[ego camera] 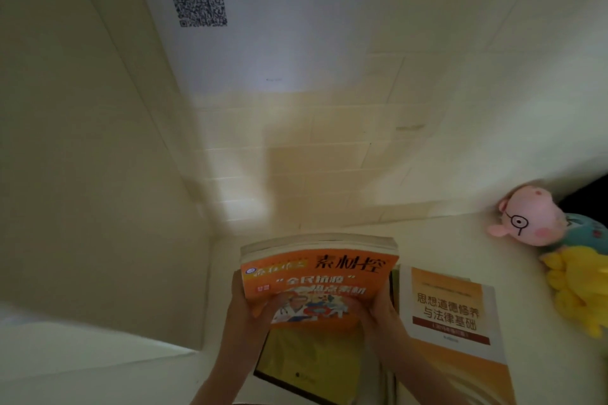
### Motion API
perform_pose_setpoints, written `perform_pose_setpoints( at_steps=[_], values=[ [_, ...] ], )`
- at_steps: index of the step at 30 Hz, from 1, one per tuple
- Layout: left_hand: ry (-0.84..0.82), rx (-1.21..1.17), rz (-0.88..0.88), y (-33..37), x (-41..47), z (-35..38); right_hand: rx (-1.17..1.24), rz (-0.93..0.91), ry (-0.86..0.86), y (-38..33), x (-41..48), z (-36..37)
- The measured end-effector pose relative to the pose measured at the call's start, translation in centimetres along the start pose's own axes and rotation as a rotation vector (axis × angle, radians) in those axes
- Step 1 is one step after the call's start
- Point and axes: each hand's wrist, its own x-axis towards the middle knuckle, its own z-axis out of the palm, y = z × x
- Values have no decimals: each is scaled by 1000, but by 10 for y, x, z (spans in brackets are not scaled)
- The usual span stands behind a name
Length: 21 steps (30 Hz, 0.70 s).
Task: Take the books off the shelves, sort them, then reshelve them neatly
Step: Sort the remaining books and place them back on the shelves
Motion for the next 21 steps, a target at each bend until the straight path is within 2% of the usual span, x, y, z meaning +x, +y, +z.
perform_pose_setpoints(
  at_steps=[4,9,12,15,17,21],
  values=[
    [57,11,102,6,-2,2,-42,-92,69,-7,4,1],
    [-68,146,123,9,10,-7,-41,-169,112,-24,15,-2],
    [-55,325,330,26,10,-11,-67,-210,69,-39,15,-8],
    [-44,264,509,53,3,-8,-106,-256,53,-62,10,-17],
    [-46,179,516,68,1,-10,-128,-289,47,-83,4,-24],
    [-62,226,549,106,-7,-15,-123,-351,60,-113,-4,-39]
  ],
)
